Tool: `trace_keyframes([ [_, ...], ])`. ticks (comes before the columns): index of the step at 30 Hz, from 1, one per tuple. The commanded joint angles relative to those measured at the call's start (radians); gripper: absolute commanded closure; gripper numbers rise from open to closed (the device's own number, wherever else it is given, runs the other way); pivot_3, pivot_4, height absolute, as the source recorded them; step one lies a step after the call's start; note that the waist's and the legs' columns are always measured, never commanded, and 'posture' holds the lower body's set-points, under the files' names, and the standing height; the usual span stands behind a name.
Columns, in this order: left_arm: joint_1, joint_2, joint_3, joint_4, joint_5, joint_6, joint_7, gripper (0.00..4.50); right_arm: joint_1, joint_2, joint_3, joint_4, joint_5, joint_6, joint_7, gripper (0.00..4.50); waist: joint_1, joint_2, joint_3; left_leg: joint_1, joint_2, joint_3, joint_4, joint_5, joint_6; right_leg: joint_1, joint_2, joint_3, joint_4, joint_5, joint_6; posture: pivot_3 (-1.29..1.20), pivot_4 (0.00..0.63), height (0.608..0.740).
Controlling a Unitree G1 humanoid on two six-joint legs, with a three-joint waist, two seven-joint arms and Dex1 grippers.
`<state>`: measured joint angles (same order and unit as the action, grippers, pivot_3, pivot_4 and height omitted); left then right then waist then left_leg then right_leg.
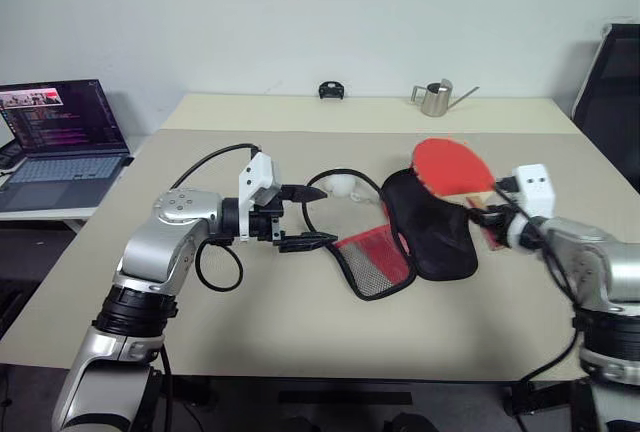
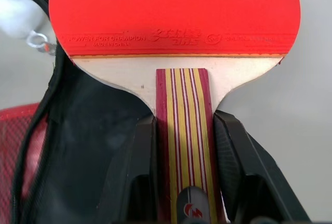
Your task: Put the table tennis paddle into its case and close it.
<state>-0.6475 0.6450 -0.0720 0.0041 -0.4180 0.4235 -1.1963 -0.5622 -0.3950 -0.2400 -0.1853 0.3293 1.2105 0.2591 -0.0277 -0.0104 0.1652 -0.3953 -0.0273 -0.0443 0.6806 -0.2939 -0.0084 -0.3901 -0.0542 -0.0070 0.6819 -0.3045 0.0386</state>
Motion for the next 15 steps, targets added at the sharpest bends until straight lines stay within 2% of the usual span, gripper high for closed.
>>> trace_keyframes([
  [1,-0.004,0.01,0.03,-0.021,-0.006,-0.018,0.008,0.0,-0.04,0.069,0.008,-0.079,-0.022,0.029,-0.097,3.39,-0.001,0.0,0.0,-0.001,0.0,0.0,0.0,0.0,0.0,-0.001,0.0,0.0,0.0,0.0,0.0,0.0,0.15,0.74],
  [8,0.002,0.014,0.034,-0.025,-0.007,-0.02,0.015,0.0,-0.036,0.183,0.044,-0.064,-0.062,0.019,-0.2,3.39,-0.001,0.0,0.0,-0.003,-0.001,-0.001,0.0,0.0,-0.001,-0.002,0.0,-0.001,-0.001,0.0,0.0,0.0,0.15,0.74],
  [15,0.008,0.012,0.033,-0.03,-0.007,-0.02,0.02,0.0,0.014,0.183,0.078,-0.076,-0.087,0.013,-0.211,3.39,-0.004,0.0,0.0,-0.002,-0.001,-0.001,0.0,0.0,0.0,-0.002,0.0,-0.001,0.0,0.0,0.0,0.0,0.15,0.74],
])
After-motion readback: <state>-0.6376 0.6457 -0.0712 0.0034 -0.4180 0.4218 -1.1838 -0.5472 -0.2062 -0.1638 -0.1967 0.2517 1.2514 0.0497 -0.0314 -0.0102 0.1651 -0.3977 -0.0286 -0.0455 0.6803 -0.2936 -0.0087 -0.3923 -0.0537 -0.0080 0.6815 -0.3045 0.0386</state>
